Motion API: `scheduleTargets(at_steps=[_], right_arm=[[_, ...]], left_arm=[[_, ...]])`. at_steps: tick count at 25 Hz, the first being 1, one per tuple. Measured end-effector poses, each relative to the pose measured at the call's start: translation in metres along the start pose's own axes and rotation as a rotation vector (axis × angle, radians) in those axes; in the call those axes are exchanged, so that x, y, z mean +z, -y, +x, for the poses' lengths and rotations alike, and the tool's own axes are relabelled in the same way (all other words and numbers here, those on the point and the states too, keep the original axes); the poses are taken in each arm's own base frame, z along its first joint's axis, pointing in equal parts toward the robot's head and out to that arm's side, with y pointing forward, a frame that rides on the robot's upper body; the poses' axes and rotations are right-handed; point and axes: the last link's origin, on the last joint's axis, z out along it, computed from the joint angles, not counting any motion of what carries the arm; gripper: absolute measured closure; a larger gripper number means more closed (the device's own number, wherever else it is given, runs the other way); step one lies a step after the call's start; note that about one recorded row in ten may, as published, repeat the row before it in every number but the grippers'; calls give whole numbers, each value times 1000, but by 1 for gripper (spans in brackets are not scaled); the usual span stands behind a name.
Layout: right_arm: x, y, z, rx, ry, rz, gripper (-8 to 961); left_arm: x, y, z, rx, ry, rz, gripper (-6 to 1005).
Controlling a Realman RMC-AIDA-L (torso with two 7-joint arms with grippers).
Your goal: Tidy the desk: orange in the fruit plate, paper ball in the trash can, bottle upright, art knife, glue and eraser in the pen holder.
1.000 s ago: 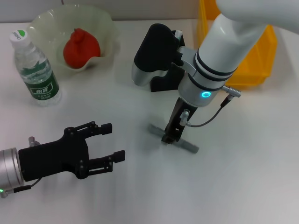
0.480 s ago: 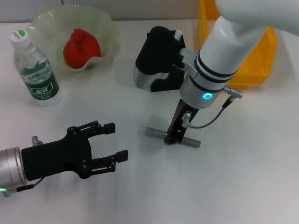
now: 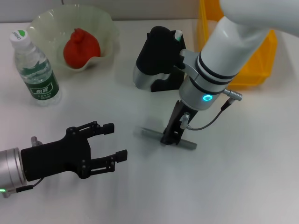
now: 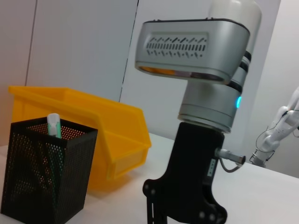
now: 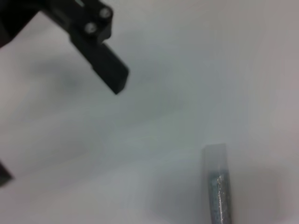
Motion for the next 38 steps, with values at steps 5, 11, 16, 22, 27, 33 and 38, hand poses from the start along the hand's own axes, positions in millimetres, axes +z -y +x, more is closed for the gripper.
scheduleTargets(at_steps=[5,11,16,22,27,33,38], right_arm=[[-20,2,4,18,144,-26,810],[-48,8,25,22,386,-53,813],[-63,9,54,-2,638,-66,814],[-52,14,88,-25,910,-61,815],[-41,14,108,-25,1135,-9,816],[-34,14,125,-4,1312,116,815],[-30,16,126,-1,1379,216,820]], left_arm=[[-1,0,-1,-2,-1,5,198],[-2,0,0,-3,-6,8,198],[-2,0,1,0,-16,13,198],[1,1,4,-10,-62,27,198],[0,3,7,-15,-110,63,198],[0,4,7,-21,-132,90,198],[1,4,7,-21,-156,106,198]])
